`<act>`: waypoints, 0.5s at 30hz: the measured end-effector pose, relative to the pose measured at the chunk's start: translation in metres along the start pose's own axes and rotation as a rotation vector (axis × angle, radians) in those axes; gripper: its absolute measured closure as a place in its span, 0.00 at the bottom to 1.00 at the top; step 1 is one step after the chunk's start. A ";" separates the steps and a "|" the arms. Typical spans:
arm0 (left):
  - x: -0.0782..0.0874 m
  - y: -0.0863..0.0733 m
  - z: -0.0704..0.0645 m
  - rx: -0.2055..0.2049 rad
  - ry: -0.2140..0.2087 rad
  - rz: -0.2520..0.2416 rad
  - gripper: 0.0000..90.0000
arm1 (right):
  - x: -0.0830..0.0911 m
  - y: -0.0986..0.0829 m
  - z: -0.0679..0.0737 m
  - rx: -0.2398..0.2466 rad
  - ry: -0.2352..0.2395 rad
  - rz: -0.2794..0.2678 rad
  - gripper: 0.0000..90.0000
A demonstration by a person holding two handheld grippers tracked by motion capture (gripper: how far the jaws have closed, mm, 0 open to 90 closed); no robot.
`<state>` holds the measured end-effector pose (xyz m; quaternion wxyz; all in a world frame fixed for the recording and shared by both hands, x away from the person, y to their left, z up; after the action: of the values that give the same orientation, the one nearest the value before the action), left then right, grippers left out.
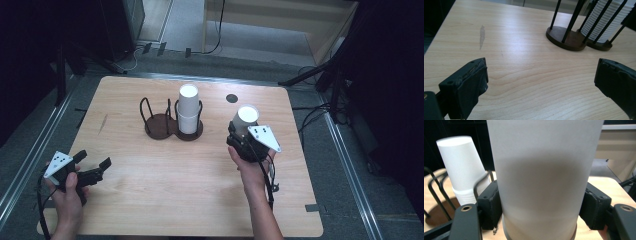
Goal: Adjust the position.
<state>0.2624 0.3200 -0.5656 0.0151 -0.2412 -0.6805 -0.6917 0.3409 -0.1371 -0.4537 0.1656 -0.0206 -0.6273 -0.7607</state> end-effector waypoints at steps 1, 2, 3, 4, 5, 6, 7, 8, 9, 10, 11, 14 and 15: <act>0.000 0.000 -0.001 -0.009 0.001 0.006 0.00 | 0.003 -0.006 -0.003 0.015 -0.009 0.005 0.32; 0.001 0.001 -0.001 -0.019 0.001 0.013 0.00 | 0.005 -0.010 -0.005 0.015 -0.010 0.011 0.32; 0.001 0.002 -0.002 -0.027 0.002 0.015 0.00 | 0.006 -0.014 -0.006 0.015 -0.009 0.016 0.32; 0.001 0.002 -0.003 -0.038 0.007 0.020 0.00 | 0.007 -0.017 -0.008 0.017 -0.010 0.019 0.32; 0.001 0.003 -0.003 -0.046 0.010 0.025 0.00 | 0.009 -0.020 -0.009 0.016 -0.012 0.024 0.32; 0.001 0.003 -0.004 -0.048 0.010 0.029 0.00 | 0.010 -0.025 -0.011 0.011 -0.014 0.032 0.32; 0.000 0.004 -0.004 -0.055 0.010 0.035 0.00 | 0.011 -0.028 -0.012 0.014 -0.012 0.037 0.32; 0.000 0.004 -0.005 -0.059 0.009 0.036 0.00 | 0.012 -0.032 -0.013 0.019 -0.015 0.040 0.32; 0.000 0.005 -0.006 -0.058 0.003 0.037 0.00 | 0.012 -0.035 -0.014 0.023 -0.016 0.044 0.32; 0.000 0.007 -0.008 -0.049 -0.009 0.028 0.00 | 0.013 -0.037 -0.014 0.023 -0.014 0.047 0.32; 0.000 0.008 -0.009 -0.051 -0.016 0.025 0.00 | 0.014 -0.040 -0.015 0.023 -0.014 0.051 0.32; -0.001 0.014 -0.015 -0.067 -0.026 0.020 0.00 | 0.016 -0.048 -0.015 0.036 -0.011 0.063 0.32; -0.002 0.016 -0.018 -0.074 -0.033 0.020 0.00 | 0.017 -0.053 -0.015 0.048 -0.008 0.070 0.32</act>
<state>0.2640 0.3009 -0.5503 0.0018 -0.2599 -0.6521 -0.7122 0.3133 -0.1471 -0.5028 0.1901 -0.0415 -0.6449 -0.7391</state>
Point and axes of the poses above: each handheld gripper's, and its own axes: x roughly backward along the jaws, y roughly out of its top, z roughly to its left, the point moved 4 cm from there along -x, roughly forward along the jaws, and after that the axes turned 10 degrees about -x, right-handed, at the moved point
